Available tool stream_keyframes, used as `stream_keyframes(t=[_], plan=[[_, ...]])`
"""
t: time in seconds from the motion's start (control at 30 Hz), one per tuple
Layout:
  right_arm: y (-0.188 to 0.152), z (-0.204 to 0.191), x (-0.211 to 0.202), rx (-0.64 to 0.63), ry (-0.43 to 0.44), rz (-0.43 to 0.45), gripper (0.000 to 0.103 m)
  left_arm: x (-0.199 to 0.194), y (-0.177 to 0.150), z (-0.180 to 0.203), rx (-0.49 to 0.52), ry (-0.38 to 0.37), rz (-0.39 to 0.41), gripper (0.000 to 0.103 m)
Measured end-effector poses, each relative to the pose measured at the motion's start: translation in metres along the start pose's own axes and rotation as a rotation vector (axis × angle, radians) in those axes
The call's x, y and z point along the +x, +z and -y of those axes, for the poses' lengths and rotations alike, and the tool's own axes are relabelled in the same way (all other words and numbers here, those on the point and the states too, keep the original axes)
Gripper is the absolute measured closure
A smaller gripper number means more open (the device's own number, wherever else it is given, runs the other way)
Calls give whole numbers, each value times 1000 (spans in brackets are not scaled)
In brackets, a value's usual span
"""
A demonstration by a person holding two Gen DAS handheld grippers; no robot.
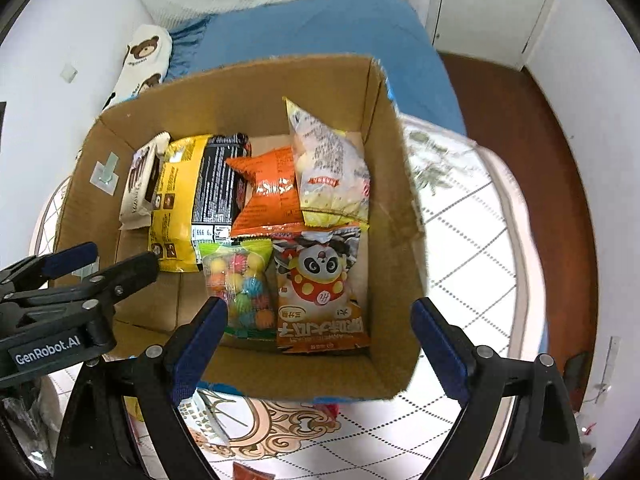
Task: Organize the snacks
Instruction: 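Lift both tools out of the box and move back toward the bed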
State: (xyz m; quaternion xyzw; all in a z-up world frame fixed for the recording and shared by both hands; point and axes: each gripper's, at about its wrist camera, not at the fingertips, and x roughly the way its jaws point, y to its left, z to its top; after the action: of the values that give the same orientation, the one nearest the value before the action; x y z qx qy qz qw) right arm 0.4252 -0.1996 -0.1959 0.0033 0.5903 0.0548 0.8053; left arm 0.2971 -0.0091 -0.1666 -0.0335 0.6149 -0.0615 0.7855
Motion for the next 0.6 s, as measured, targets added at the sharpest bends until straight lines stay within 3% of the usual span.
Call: stream_keyframes(t=[0.4, 0.6], plan=[[-35, -11, -80, -1, 13, 212, 8, -69, -28, 10, 4, 43, 215, 14], [-52, -15, -109, 9, 30, 262, 8, -100, -46, 13, 16, 67, 306, 14]])
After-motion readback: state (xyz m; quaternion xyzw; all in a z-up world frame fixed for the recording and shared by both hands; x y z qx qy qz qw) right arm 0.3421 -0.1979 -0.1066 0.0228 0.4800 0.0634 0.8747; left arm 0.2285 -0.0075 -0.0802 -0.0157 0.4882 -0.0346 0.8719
